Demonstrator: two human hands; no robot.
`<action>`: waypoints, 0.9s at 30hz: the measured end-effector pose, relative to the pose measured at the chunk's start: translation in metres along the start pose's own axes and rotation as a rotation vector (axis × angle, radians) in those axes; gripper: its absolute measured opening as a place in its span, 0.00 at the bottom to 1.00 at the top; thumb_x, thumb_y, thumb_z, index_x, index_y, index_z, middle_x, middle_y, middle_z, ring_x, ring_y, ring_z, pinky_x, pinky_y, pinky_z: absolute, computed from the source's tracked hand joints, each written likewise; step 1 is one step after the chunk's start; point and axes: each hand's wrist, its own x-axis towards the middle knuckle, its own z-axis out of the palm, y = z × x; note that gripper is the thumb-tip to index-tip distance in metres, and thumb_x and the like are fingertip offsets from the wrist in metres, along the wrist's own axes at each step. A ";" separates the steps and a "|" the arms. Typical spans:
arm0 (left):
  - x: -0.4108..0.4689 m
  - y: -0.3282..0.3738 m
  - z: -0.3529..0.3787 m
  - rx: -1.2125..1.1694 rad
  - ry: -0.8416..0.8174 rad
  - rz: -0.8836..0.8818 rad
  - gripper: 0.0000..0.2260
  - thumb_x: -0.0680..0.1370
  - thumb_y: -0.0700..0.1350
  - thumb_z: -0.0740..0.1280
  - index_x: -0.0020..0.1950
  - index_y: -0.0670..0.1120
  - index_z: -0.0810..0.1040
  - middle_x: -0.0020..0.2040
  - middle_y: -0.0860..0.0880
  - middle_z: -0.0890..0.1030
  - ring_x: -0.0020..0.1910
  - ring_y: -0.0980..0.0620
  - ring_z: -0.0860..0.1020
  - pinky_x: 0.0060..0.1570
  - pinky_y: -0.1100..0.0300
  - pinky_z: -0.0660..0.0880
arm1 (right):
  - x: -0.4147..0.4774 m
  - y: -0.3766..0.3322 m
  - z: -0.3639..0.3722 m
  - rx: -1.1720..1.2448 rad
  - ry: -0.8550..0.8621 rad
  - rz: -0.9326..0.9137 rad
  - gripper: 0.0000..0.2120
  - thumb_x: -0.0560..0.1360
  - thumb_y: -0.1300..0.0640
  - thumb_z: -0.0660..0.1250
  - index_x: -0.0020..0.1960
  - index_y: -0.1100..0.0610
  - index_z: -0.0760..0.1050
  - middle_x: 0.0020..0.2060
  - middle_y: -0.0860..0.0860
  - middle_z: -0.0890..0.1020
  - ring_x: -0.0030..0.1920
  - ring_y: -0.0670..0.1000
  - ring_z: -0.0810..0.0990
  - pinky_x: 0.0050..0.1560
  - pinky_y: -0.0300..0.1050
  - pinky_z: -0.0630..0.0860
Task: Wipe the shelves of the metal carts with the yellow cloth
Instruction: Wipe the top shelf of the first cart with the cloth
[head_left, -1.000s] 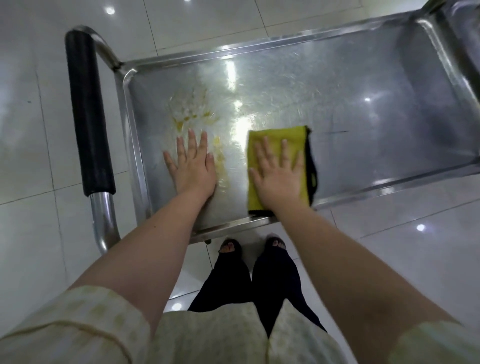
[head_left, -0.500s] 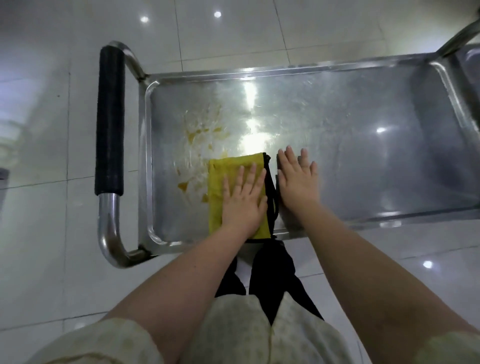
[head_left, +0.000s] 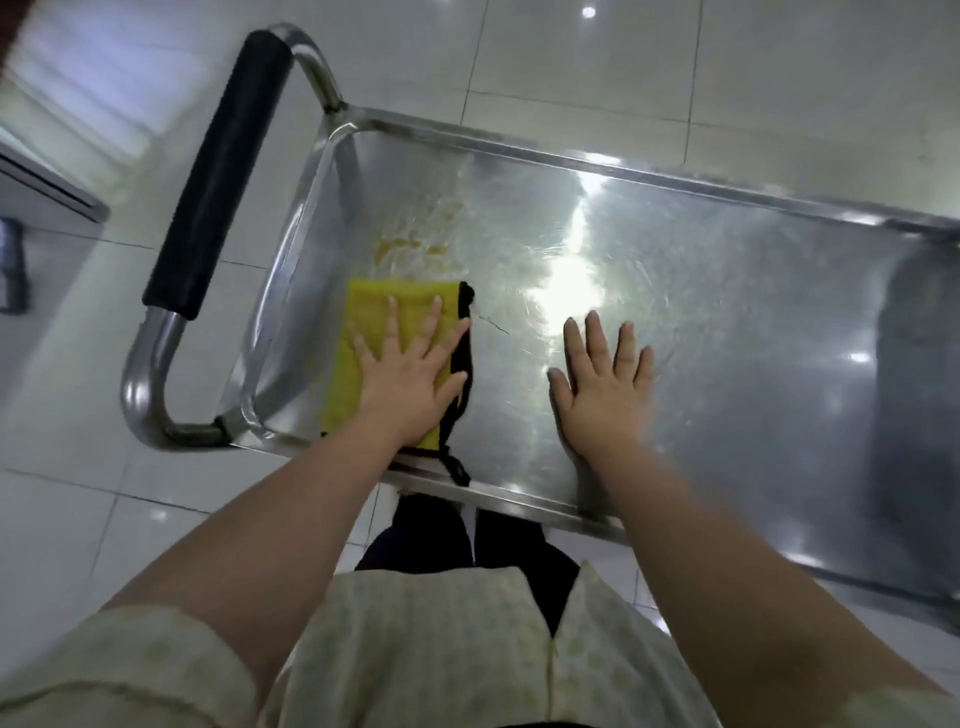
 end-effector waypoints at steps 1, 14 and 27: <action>-0.001 0.021 0.002 0.011 0.002 0.077 0.27 0.78 0.66 0.35 0.75 0.64 0.31 0.78 0.54 0.32 0.76 0.36 0.33 0.65 0.23 0.42 | 0.000 0.001 0.002 0.002 0.003 -0.001 0.29 0.82 0.39 0.41 0.79 0.43 0.35 0.75 0.43 0.34 0.77 0.58 0.34 0.76 0.60 0.35; -0.011 -0.039 0.002 -0.028 0.019 -0.074 0.25 0.78 0.65 0.38 0.73 0.69 0.30 0.77 0.59 0.33 0.77 0.43 0.34 0.67 0.24 0.41 | 0.003 0.001 0.004 0.033 0.021 0.009 0.28 0.81 0.41 0.40 0.79 0.41 0.38 0.77 0.41 0.38 0.78 0.55 0.35 0.76 0.59 0.36; 0.004 0.033 0.000 -0.041 0.000 0.072 0.27 0.80 0.66 0.39 0.75 0.63 0.31 0.77 0.55 0.31 0.75 0.35 0.32 0.63 0.22 0.40 | 0.022 -0.040 -0.004 0.016 -0.032 0.123 0.28 0.81 0.42 0.42 0.79 0.40 0.37 0.77 0.43 0.36 0.75 0.67 0.33 0.69 0.74 0.34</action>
